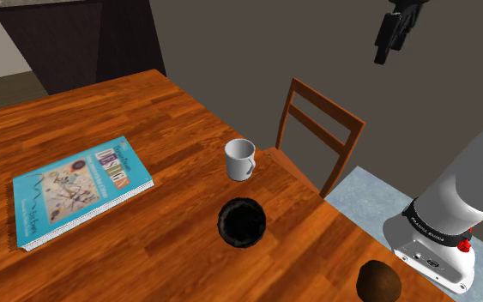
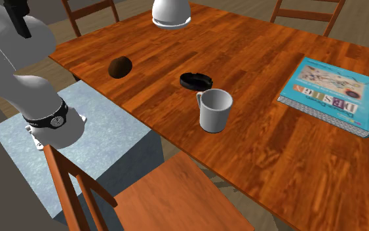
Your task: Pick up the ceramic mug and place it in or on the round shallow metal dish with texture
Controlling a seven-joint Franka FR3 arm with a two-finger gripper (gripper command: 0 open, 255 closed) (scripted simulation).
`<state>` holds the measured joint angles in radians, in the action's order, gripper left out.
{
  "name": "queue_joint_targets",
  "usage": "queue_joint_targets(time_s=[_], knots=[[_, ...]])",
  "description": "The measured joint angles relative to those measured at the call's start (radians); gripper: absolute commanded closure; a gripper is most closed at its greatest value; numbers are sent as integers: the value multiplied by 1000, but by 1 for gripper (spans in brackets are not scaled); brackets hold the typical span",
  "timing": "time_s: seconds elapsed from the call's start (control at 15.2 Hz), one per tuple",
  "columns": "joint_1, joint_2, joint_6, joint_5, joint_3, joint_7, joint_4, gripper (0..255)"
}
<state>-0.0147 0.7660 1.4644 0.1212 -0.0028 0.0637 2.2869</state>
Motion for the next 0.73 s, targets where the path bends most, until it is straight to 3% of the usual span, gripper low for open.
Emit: queue_joint_targets(time_s=[0.73], knots=[[57,-163,205,-116,96,-127,61,0]])
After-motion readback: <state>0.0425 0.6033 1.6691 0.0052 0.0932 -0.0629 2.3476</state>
